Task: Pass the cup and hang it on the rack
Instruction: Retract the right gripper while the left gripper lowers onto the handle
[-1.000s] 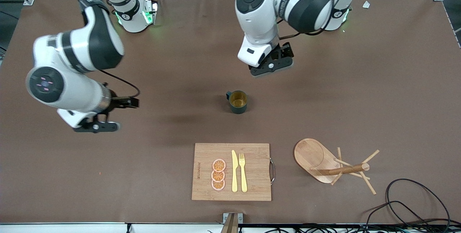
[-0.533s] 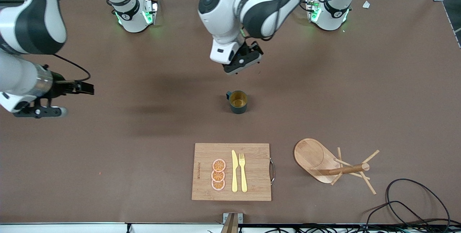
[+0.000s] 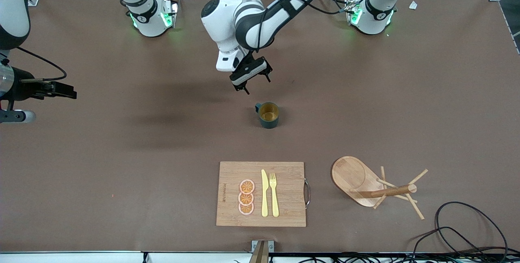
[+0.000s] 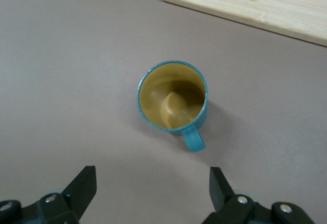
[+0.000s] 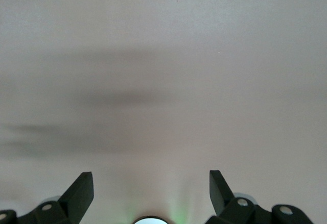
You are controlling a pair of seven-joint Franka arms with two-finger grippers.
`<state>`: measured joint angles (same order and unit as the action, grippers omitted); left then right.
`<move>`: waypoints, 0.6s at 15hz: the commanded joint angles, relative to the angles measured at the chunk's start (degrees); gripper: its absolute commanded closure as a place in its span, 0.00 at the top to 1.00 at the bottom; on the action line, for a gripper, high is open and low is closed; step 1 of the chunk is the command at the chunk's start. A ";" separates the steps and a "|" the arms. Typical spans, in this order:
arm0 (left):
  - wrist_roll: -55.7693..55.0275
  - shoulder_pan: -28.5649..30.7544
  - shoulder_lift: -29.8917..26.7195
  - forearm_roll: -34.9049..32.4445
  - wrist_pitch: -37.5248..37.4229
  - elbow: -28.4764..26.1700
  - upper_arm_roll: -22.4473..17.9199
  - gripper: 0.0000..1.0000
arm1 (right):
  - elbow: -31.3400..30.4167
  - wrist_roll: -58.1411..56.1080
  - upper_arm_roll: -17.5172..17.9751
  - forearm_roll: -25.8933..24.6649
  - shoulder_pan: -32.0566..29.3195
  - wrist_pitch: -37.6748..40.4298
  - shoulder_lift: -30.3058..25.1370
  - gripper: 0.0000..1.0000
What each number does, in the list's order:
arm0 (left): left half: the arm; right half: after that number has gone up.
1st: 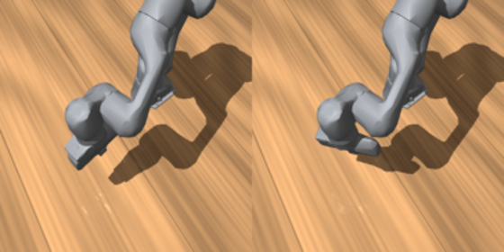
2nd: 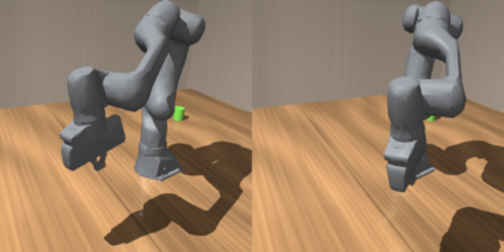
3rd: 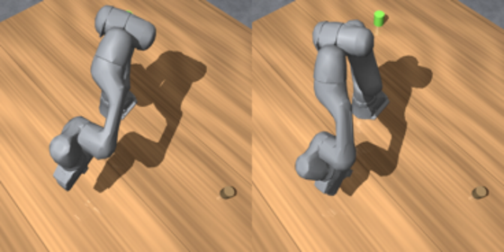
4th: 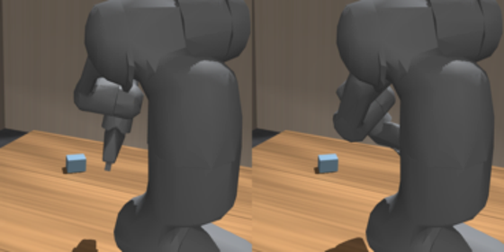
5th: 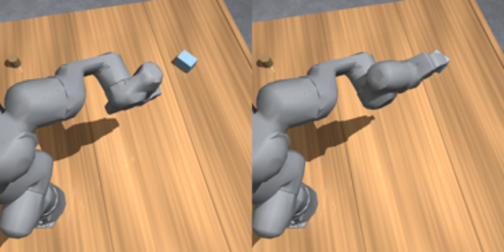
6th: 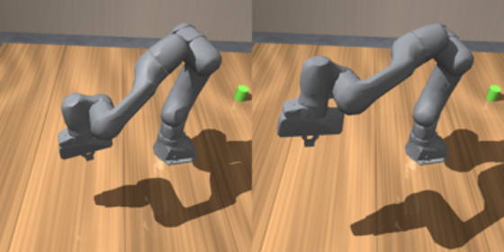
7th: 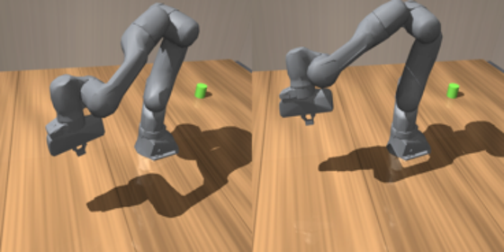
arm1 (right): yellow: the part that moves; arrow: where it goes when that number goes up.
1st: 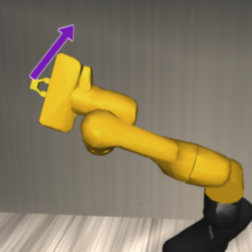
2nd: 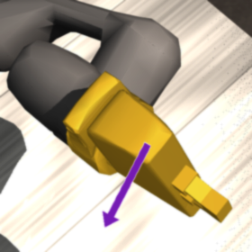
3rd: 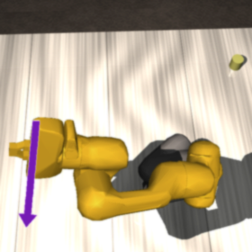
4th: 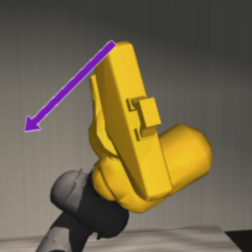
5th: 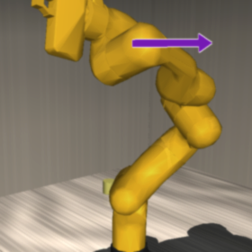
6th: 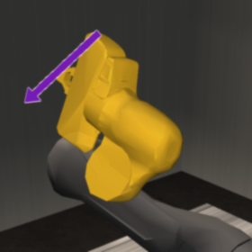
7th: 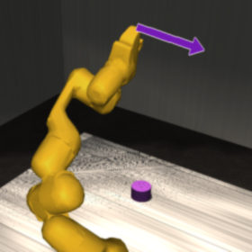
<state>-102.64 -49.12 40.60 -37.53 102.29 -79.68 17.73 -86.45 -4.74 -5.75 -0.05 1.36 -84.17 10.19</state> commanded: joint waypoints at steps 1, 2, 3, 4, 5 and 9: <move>-6.67 -1.41 2.99 -5.25 0.72 1.72 -0.42 0.95 | 2.06 0.00 1.26 -0.30 -0.66 0.67 2.20 1.00; -9.05 -1.76 3.52 -6.40 1.07 1.72 -0.42 0.94 | 2.68 -0.09 1.35 -0.04 -0.83 0.76 2.11 1.00; -10.64 -2.11 4.05 -7.37 1.25 1.64 -0.42 0.93 | 3.56 -0.09 1.35 0.05 -0.84 1.02 2.11 1.00; -12.48 -2.72 4.75 -8.07 1.25 1.64 -0.42 0.90 | 4.17 -0.09 1.44 0.23 -0.75 1.20 2.11 1.00; -15.02 -3.08 4.93 -8.60 1.25 1.64 -0.50 0.88 | 4.18 -0.09 1.44 0.32 -0.49 1.29 2.11 1.00; -24.61 -3.17 6.60 -12.12 1.34 1.64 -0.42 0.80 | 4.09 0.26 1.27 2.51 -0.75 4.01 1.41 1.00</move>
<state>-123.62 -51.80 45.75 -47.44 103.67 -79.55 17.71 -83.03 -4.73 -4.90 0.73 1.34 -81.64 12.03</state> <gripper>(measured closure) 0.145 0.000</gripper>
